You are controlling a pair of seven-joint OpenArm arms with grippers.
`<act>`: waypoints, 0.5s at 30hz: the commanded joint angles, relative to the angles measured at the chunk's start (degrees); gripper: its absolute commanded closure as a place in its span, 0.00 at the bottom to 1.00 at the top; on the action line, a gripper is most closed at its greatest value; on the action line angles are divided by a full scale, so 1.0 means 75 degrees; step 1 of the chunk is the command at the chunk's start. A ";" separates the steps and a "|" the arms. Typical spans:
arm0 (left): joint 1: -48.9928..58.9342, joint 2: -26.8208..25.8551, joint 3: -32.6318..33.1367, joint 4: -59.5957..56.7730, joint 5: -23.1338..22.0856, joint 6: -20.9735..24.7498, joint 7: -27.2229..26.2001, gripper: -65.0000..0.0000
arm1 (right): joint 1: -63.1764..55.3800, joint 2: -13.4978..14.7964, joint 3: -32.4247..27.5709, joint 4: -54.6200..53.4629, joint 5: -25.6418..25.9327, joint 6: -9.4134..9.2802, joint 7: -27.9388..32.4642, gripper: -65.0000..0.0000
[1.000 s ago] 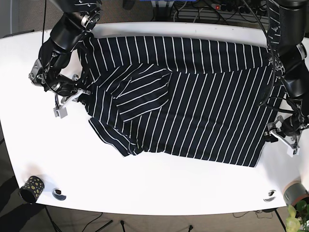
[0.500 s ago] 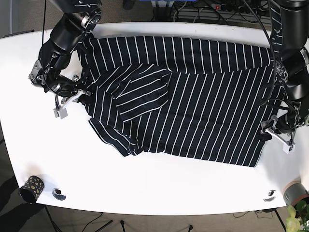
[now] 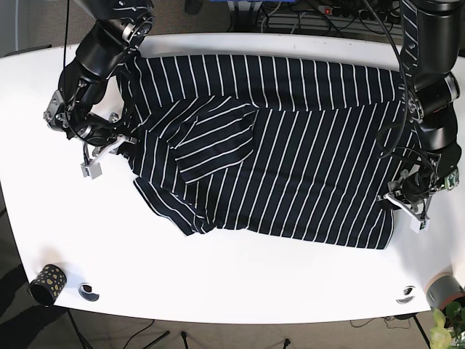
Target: Fold the T-shirt properly
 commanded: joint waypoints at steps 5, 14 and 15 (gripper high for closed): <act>-0.0074 0.0006 0.0260 0.0602 0.0062 -0.0076 0.0295 1.00 | 0.0240 0.0097 -0.0035 0.0093 -0.0096 -0.0013 -0.0128 1.00; 0.0980 0.0111 -0.0607 0.4435 0.0050 -0.0099 0.2194 1.00 | 0.0333 0.0296 -0.0574 0.1464 -0.0119 -0.0013 -0.0538 1.00; 0.1004 0.0217 -0.0654 0.4775 0.0073 -0.0099 0.2335 1.00 | 0.0474 0.0402 -0.0703 0.1464 -0.0119 -0.0013 -0.0538 1.00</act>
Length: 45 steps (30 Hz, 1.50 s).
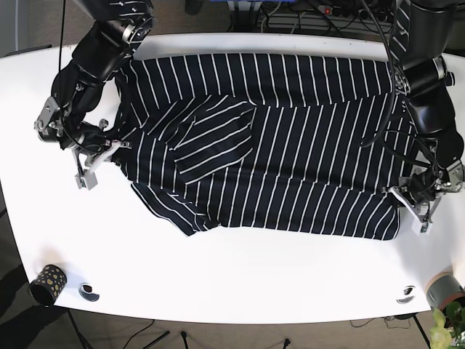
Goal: Fold the T-shirt properly
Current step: 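Lift the shirt with both grippers and flip it over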
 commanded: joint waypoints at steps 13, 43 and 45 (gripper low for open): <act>-0.0897 0.0295 -0.0083 0.3490 0.0015 0.0093 0.1211 1.00 | 0.2837 0.1258 -0.1356 -0.0401 0.0090 0.0037 0.0109 1.00; -0.4401 -0.0362 0.0210 0.2998 -0.0043 0.0093 0.1258 0.99 | 0.7607 0.1985 -0.3466 -0.1925 0.0477 0.0037 -0.0313 1.00; -0.3956 -0.0362 0.0046 0.3244 -0.0043 0.0093 0.1258 0.99 | 0.7174 0.1985 -0.3279 -0.1702 0.0805 0.0037 -0.0360 1.00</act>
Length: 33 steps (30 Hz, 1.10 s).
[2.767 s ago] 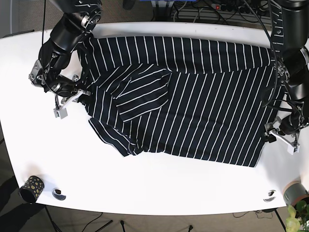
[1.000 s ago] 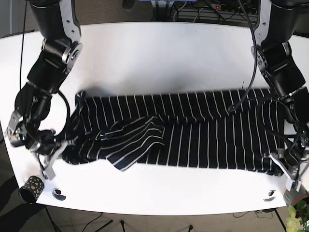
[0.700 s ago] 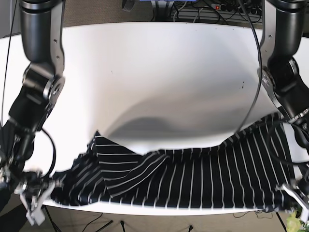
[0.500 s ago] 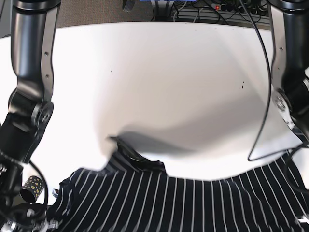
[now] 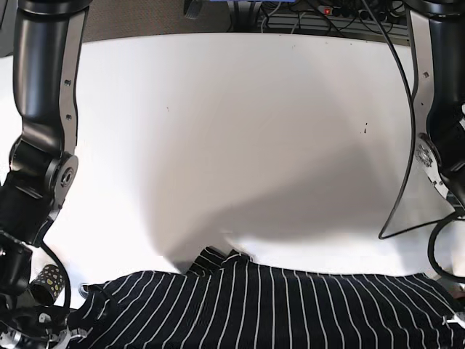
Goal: Fold the T-shirt properly
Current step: 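Lift the shirt with both grippers and flip it over, then lay the shirt down and pull both grippers apart to spread it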
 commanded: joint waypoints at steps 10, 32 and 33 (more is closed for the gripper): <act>0.2842 -0.0090 -0.0626 0.1672 -0.0035 0.0076 -0.0214 0.99 | -0.2894 0.0202 0.1148 0.1543 0.0428 -0.0013 -0.0034 1.00; 0.7906 -0.0090 -0.2174 0.2762 -0.1699 0.0064 -0.0225 0.99 | -0.8274 -0.0443 0.2590 0.3219 0.2268 -0.0013 -0.0363 1.00; 0.8070 -0.0090 -0.2326 0.2738 -0.1758 0.0064 -0.0225 0.99 | -0.8485 -0.0443 0.2625 0.3219 0.2479 -0.0013 -0.0363 1.00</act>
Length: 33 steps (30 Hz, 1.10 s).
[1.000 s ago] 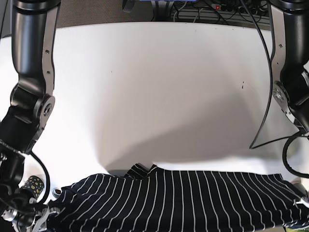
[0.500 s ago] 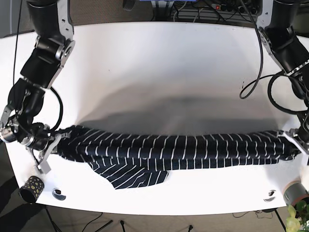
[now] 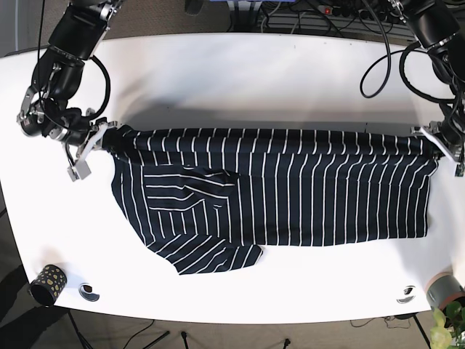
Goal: Fold the T-shirt properly
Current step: 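Lay the shirt down and pull both grippers apart to spread it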
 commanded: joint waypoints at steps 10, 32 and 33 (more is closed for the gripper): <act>0.1011 -0.0245 -0.0600 0.0121 -0.0144 0.0102 -0.0132 0.86 | -0.1320 0.0181 0.0089 0.0130 0.1489 0.0013 0.0101 1.00; 0.1503 -0.0245 -0.1983 0.1715 -0.0168 -0.0724 0.1122 0.32 | -0.2657 0.1025 -0.0028 0.0165 0.3423 0.0013 -0.0034 0.38; 0.1515 -0.0245 -0.2112 0.1727 -0.0168 -0.0724 0.1145 0.32 | -0.2750 0.1048 -0.0028 0.0165 0.3423 0.0013 -0.0034 0.38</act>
